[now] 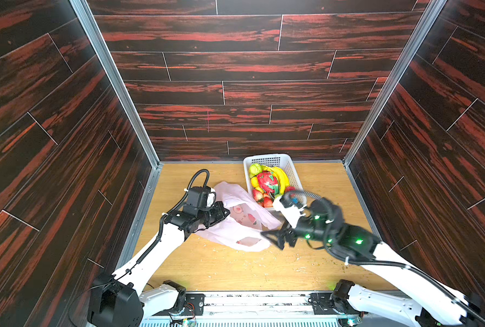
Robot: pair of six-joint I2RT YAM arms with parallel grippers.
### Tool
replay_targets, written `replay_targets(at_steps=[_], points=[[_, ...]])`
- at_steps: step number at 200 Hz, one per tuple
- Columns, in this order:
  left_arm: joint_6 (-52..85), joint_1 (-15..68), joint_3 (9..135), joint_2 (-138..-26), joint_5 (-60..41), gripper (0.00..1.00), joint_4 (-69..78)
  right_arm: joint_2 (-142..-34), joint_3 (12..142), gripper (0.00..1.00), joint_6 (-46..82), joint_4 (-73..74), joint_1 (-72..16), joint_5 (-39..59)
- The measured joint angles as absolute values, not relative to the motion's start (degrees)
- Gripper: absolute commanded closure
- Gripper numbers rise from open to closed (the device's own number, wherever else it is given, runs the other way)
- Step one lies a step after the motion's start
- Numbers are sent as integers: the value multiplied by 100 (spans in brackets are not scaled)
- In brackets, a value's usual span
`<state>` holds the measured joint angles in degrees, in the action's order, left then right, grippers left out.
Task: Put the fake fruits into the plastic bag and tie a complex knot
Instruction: 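Reach the right gripper over the fruit basket while the left gripper holds the bag, then lower the right gripper into the basket and grasp the green pear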
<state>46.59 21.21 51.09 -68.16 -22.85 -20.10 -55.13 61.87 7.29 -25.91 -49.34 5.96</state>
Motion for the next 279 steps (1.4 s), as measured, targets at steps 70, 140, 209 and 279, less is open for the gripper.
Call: replay_targets(at_steps=[70, 140, 209, 279], points=[[5227, 2121, 5076, -6512, -2130, 100, -2246, -7175, 7188, 5, 467, -3785, -2908, 75], [6007, 2106, 4772, -5902, -1879, 100, -2003, -9192, 8073, 6, -1367, -4158, -2460, 64], [6025, 2106, 4772, -5920, -1865, 100, -2008, -10322, 8886, 8, -1909, -4375, -2359, 89], [6001, 2106, 4772, -5966, -1903, 100, -2036, -10871, 9019, 11, -1909, -4488, -2287, 71]])
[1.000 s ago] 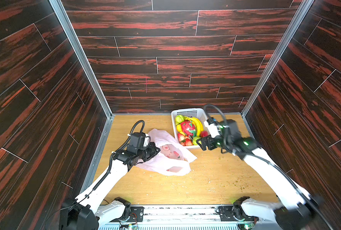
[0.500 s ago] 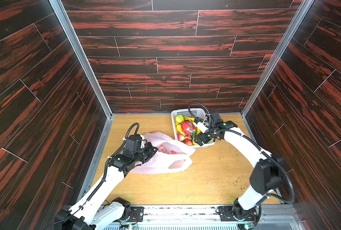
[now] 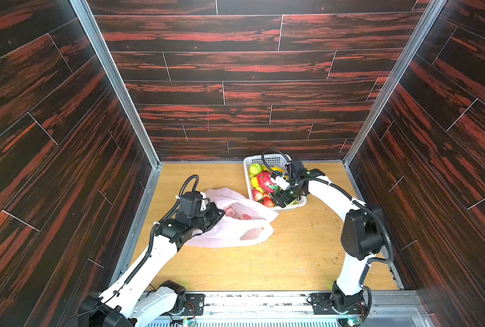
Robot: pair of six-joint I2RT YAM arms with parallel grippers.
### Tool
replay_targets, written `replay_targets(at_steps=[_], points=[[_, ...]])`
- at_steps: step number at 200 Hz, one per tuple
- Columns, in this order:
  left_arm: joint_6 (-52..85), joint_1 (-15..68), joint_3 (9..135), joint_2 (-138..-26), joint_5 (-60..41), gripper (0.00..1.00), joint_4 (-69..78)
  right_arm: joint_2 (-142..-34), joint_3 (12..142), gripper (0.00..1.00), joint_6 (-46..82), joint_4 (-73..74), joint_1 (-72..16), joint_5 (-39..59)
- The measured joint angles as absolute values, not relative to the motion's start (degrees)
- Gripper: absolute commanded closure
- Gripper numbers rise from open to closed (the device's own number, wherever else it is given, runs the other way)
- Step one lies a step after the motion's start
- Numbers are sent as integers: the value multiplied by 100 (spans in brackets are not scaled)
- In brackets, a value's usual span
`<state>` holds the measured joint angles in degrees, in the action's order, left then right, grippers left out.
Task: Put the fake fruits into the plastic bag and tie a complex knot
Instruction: 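Lower the right gripper into the basket and grasp the green pear, then carry the green pear with the right gripper toward the bag opening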
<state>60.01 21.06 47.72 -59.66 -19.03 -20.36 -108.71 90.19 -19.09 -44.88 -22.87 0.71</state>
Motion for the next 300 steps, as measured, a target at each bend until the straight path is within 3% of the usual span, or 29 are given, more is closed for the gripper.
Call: replay_targets(at_steps=[50, 127, 172, 300], points=[[5996, 2106, 4772, -5992, -1909, 100, -2102, -11089, 9043, 16, -1890, -4372, -2241, 117], [5937, 2106, 4779, -6042, -1927, 100, -2143, -11251, 9133, 54, -1806, -4480, -2217, 281], [5937, 2106, 4779, -6045, -1942, 100, -2145, -11059, 9065, 69, -1575, -4471, -2062, 543], [5942, 2106, 4897, -6342, -2359, 100, -2121, -7863, 7236, 77, 355, -2735, -1498, 2305]])
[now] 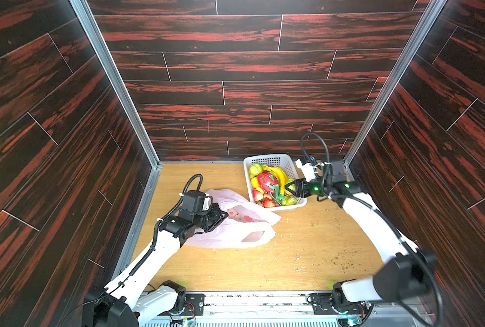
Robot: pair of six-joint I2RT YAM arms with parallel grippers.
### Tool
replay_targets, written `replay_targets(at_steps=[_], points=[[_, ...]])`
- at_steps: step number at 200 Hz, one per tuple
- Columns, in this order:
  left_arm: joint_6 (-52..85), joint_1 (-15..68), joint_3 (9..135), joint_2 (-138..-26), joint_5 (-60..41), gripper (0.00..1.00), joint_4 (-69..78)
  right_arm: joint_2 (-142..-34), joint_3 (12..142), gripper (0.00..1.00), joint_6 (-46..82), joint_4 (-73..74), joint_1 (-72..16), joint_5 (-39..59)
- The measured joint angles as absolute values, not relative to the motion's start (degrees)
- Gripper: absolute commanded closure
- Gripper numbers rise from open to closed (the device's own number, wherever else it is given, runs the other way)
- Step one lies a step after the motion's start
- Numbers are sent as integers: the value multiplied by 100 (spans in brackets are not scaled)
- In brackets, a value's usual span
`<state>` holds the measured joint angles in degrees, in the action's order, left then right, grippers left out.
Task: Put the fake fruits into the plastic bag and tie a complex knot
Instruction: 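Carry the green pear with the right gripper toward the bag opening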
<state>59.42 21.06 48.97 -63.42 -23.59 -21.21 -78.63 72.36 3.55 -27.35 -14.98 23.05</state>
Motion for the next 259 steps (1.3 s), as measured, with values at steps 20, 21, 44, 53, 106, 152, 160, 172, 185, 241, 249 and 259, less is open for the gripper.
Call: replay_targets(at_steps=[20, 21, 44, 53, 106, 152, 160, 172, 185, 241, 249, 259], points=[[5942, 2104, 4897, -6377, -2370, 100, -2117, -7218, 6742, 77, 814, -2399, -1540, 2683], [5942, 2104, 4897, -6379, -2373, 100, -2117, -7194, 6724, 77, 825, -2390, -1544, 2694], [5940, 2104, 4899, -6383, -2401, 100, -2115, -6654, 6375, 78, 1262, -2130, -1951, 2864], [5940, 2106, 4901, -6383, -2405, 100, -2117, -6589, 6357, 78, 1376, -2047, -2244, 2838], [5942, 2106, 4969, -6410, -2449, 100, -2134, -7236, 6431, 80, 1826, -1439, -4049, 2279], [5975, 2106, 4971, -6410, -2600, 100, -2123, -7994, 6482, 80, 2043, -1236, -4499, 1785], [5992, 2106, 4971, -6410, -2626, 100, -2104, -8062, 6469, 80, 2084, -1175, -4545, 1737], [6027, 2104, 4971, -6410, -2687, 100, -2051, -8149, 6418, 80, 2145, -1057, -4609, 1686], [6058, 2106, 4971, -6410, -2759, 100, -1988, -8270, 6364, 80, 2213, -928, -4665, 1649], [6307, 2106, 4971, -6357, -2867, 100, -1802, -8722, 5833, 80, 2399, -314, -4705, 1476], [6372, 2108, 4971, -6346, -2899, 100, -1726, -8759, 5784, 79, 2394, -211, -4707, 1437], [6464, 2123, 4971, -6331, -2932, 100, -1634, -8779, 5736, 79, 2377, -40, -4709, 1387]])
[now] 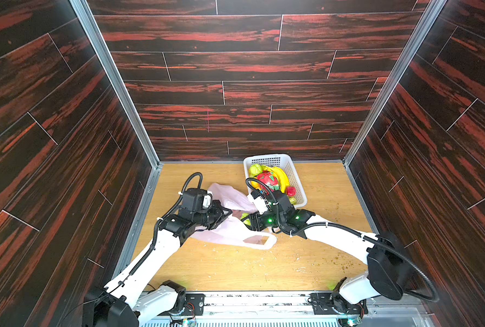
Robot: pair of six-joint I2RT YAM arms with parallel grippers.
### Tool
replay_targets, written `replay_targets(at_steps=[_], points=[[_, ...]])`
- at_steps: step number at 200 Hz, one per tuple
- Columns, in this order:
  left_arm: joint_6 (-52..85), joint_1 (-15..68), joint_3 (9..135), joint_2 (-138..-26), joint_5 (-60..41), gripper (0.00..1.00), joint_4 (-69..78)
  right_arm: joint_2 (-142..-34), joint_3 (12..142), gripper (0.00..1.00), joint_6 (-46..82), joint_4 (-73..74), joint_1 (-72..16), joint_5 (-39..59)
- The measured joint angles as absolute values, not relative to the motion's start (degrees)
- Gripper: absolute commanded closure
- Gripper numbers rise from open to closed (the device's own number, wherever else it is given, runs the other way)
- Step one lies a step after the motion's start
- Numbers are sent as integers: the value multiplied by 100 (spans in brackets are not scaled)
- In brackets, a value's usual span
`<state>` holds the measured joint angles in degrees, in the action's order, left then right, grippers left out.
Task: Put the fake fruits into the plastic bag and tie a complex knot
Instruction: 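Carry the green pear with the right gripper toward the bag opening, then lower the green pear into the bag beside the left gripper and release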
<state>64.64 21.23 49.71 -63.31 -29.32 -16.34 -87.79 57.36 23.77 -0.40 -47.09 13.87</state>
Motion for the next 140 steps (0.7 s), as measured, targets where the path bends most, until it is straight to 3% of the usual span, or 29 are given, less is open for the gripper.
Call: replay_targets(at_steps=[113, 140], points=[[7161, 2467, 4958, -6300, -3022, 100, -797, -8779, 5505, 76, 1992, 1450, -4637, 993], [7415, 2596, 4912, -6267, -3015, 100, -432, -8783, 5487, 72, 1966, 1658, -4515, 991]])
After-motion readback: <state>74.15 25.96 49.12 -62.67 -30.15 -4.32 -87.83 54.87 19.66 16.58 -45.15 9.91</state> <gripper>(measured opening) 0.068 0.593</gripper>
